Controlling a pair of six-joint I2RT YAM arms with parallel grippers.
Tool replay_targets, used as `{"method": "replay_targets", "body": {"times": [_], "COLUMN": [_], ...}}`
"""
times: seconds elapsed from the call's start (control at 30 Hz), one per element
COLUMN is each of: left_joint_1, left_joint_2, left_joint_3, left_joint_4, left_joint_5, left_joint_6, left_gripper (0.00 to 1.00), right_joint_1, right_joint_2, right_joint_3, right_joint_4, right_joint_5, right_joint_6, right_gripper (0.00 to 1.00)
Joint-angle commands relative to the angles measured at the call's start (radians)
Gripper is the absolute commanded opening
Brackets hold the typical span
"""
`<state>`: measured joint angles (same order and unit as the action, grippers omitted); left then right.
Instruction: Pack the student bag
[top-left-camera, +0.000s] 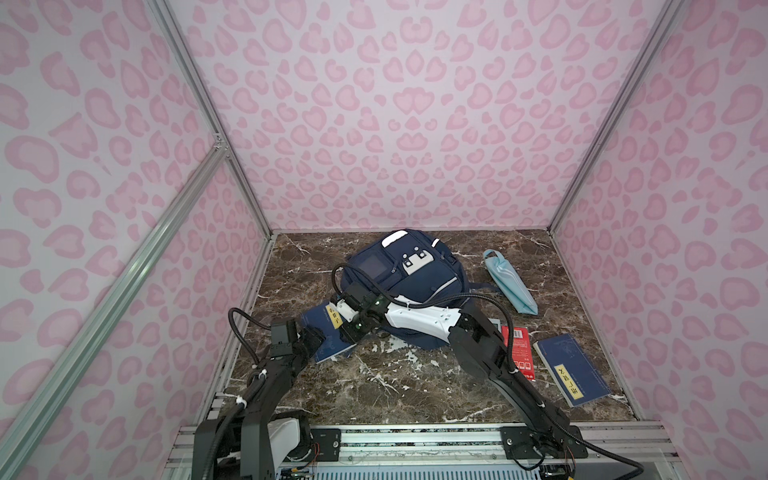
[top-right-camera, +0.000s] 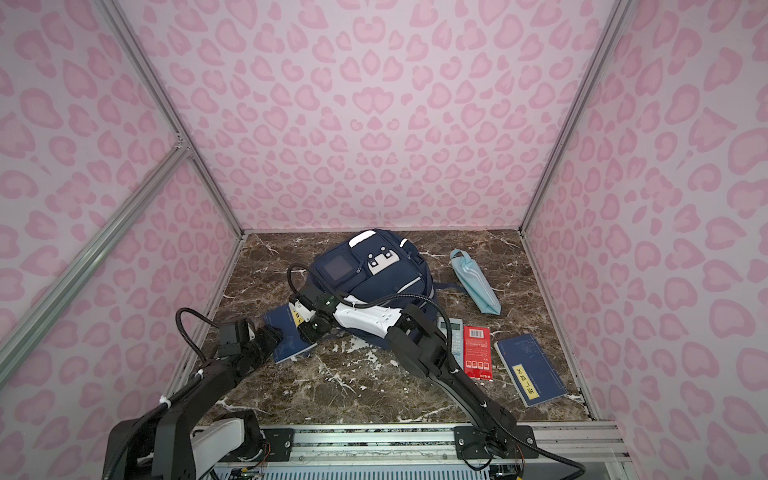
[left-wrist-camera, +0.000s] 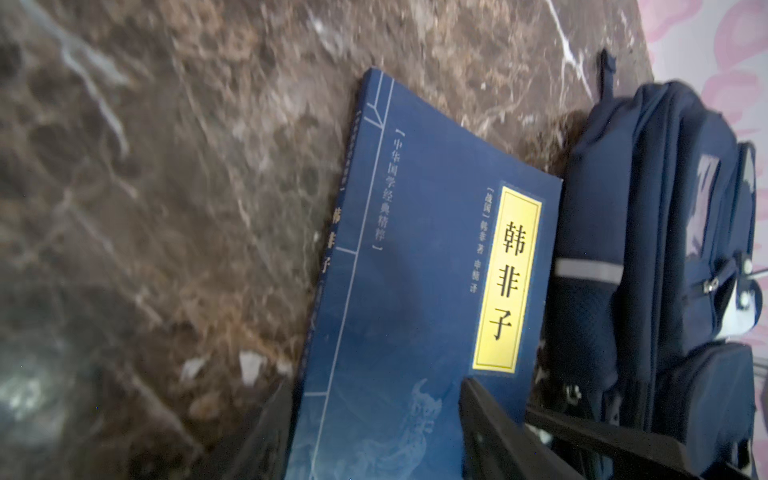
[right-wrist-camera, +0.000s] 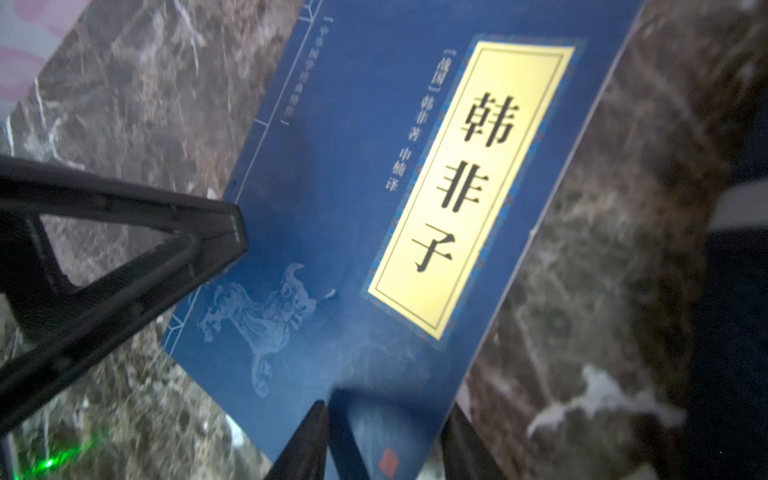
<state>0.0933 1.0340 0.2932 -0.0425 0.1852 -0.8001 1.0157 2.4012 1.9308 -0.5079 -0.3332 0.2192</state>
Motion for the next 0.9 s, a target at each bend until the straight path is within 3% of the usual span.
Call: {"method": "replay_targets", "body": {"times": [0.0,0.23,0.43,0.6,0.73,0.87], "left_joint_1": [-0.031,-0.04,-0.039,-0.035,-0.033,-0.035], "left_joint_2": [-0.099,-0.287,-0.204,-0.053,0.026,0.035], "left_joint_3": [-0.024,-0.037,0.059,0.078,0.078,0.062], "left_joint_4": [-0.163,-0.314,-0.287,-0.158,-0.1,-0.083], "left_joint_5": [0.054,-0.053,-0.137,-0.122,-0.074,-0.079], "left_joint_6": [-0.039,-0.06,-0.003,0.033,0.039,0.047], "left_gripper": [0.68,0.81,0.83,0.75,0.65,0.61], "right_joint_1": [0.034,0.056,-0.011,-0.05,-0.058,-0.067], "right_joint_2": [-0.07,-0.258,-0.277,-0.182,-0.131,-0.133], "right_joint_3": [-0.156,-0.419,-0.454,-0.349,-0.29,-0.322], "right_joint_4": [0.091,0.182,0.229,0.294,0.272,0.274], "right_joint_5": [-0.033,-0.004,-0.011,-0.142,-0.129,-0.103], "right_joint_6": [0.054,0.137,0.17,0.169,0.206,0.335], "right_gripper": [0.44,0.47,0.61,0.58,0.56,0.52]}}
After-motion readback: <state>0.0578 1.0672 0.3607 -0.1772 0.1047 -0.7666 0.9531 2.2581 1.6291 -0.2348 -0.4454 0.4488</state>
